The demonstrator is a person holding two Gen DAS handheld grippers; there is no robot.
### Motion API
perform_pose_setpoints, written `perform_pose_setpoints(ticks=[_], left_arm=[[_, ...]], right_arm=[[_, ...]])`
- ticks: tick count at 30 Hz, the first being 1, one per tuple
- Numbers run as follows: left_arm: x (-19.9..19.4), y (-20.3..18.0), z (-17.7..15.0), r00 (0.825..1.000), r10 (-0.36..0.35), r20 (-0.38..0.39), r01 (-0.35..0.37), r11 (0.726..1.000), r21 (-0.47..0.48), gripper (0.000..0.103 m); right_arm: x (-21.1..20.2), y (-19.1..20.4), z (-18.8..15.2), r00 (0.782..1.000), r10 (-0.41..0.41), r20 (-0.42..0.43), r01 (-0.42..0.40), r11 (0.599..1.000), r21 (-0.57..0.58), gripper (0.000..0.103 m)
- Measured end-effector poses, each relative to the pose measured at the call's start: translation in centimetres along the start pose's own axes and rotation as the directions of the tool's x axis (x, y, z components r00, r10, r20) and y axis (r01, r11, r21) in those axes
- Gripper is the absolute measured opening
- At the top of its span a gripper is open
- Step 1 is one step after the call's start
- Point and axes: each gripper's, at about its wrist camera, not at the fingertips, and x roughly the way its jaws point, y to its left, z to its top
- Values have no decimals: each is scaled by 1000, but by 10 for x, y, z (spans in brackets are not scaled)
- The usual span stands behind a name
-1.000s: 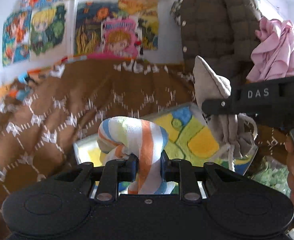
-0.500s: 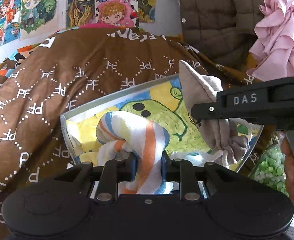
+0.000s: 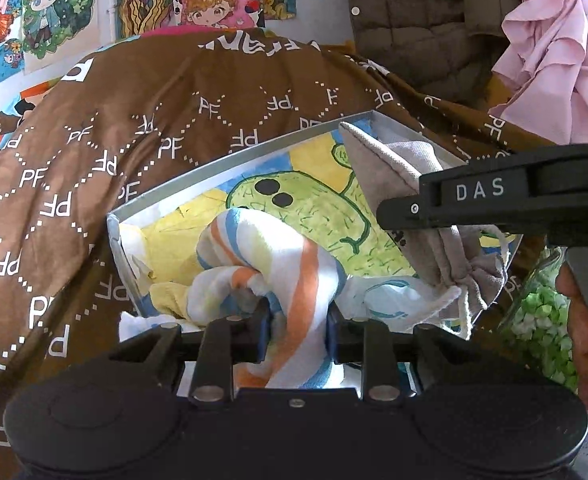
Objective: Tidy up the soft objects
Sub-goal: 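Lower the towel into the tray with the left tool while the right tool lowers the pouch beside it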
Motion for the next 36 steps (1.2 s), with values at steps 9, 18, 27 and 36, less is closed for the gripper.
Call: perform_pose_setpoints(ticks=[9,18,27,36], left_arm=[[2,2,-1,1000,-9,3,9,1000,-20,35],[-1,2,2,1000,-20,14,20,999,-39,48],[-21,-3,14,996,15,88,-12,999,-34,74],[-80,-3,35,979,40,201,-23,996,-85,89]], right_arm=[[4,-1,-2,999,-21,-24,21,1000,-5,53],[6,-6,-2,999,-26,-31,26,1000,5,81],[-16,-11,8,998,-54,16,54,998,27,95],[-71,-14,28,994,-55,89,50,997,60,103]])
